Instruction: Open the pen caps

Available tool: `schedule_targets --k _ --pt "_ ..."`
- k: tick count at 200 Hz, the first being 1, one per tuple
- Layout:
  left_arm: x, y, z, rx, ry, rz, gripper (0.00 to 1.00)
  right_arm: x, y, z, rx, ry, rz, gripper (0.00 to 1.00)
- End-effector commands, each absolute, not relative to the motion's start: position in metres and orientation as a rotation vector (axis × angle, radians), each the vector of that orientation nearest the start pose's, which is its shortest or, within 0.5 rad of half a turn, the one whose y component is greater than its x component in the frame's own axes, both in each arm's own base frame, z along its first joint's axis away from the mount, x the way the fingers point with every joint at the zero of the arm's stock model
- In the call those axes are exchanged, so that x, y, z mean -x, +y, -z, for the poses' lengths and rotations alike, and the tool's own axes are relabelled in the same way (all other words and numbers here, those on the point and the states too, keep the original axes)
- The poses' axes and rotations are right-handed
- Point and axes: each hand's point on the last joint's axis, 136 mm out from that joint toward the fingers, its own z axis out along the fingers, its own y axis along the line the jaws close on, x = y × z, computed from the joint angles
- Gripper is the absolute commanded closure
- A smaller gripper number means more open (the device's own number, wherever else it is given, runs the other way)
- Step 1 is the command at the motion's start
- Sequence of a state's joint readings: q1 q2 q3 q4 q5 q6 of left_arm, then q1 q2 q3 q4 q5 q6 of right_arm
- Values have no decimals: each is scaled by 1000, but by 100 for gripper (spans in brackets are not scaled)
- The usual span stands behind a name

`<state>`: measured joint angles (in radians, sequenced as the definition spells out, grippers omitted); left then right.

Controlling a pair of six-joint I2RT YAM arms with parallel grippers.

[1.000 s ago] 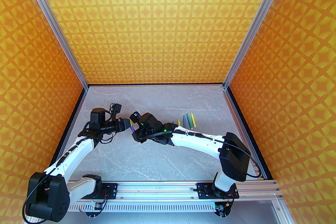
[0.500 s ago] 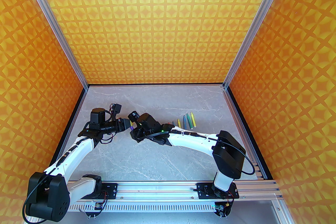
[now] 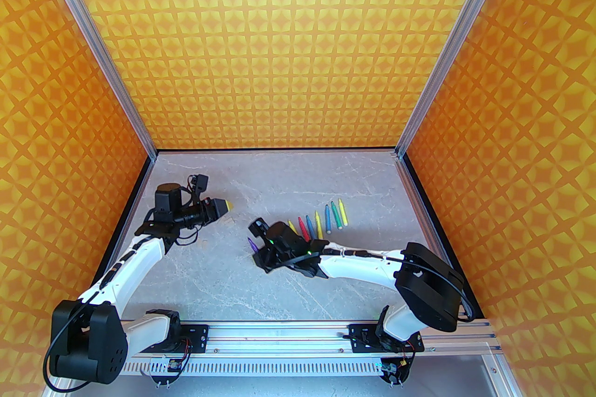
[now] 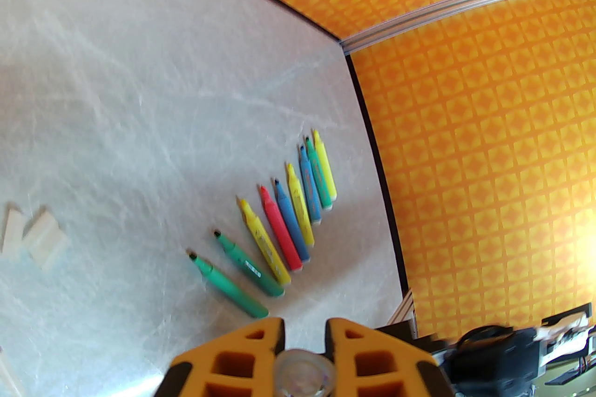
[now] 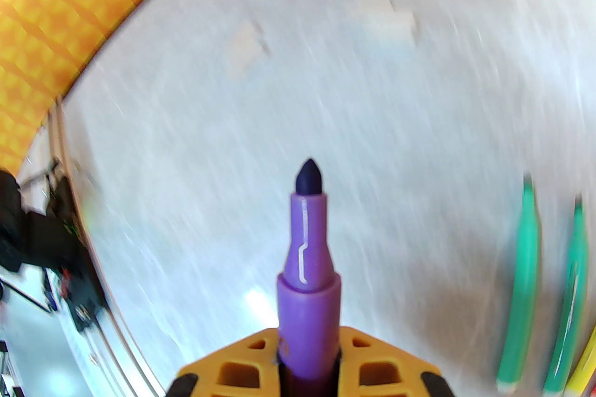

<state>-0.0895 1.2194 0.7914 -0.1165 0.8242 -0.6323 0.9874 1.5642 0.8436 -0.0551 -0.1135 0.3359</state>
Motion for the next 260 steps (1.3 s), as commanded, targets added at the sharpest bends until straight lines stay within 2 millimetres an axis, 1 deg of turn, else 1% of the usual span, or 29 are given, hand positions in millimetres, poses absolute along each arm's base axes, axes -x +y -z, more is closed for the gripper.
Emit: schedule_targets --k 1,19,38,53,65,78,89,114,132,143,187,209,227,234,260 --pt "-332 -149 -205 113 2232 1234 100 -222 353 -104 783 2300 -727 100" --pt "-322 -139 -167 167 2378 1073 100 -234 348 -97 748 2339 -642 100" --pt "-304 -123 -123 219 2557 833 100 -246 344 -86 722 2389 -546 100" --pt "-290 -116 -98 224 2662 690 100 -254 344 -79 710 2418 -495 100" --pt "-282 -114 -86 222 2708 613 100 -259 346 -74 713 2436 -473 100" --pt "-277 -115 -76 213 2741 568 100 -261 349 -67 729 2454 -449 100" --pt "-274 -116 -68 204 2764 536 100 -264 351 -62 737 2471 -426 97" --pt "-269 -111 -49 195 2841 422 100 -267 351 -47 738 2514 -384 96" --pt "-267 -108 -39 183 2876 348 100 -267 349 -40 738 2533 -370 95" --pt "-268 -108 -35 177 2885 332 98 -268 348 -35 739 2544 -358 92" --pt "-270 -110 -22 156 2925 291 89 -268 345 -19 747 2587 -320 86" --pt "-271 -112 -21 146 2928 290 82 -269 343 -19 754 2587 -305 78" --pt "-272 -112 -20 139 2930 288 77 -269 341 -19 762 2586 -290 77" --pt "-272 -112 -20 136 2931 290 75 -269 341 -20 765 2586 -291 75" --pt "-272 -112 -23 128 2921 291 68 -270 341 -27 770 2573 -291 71"
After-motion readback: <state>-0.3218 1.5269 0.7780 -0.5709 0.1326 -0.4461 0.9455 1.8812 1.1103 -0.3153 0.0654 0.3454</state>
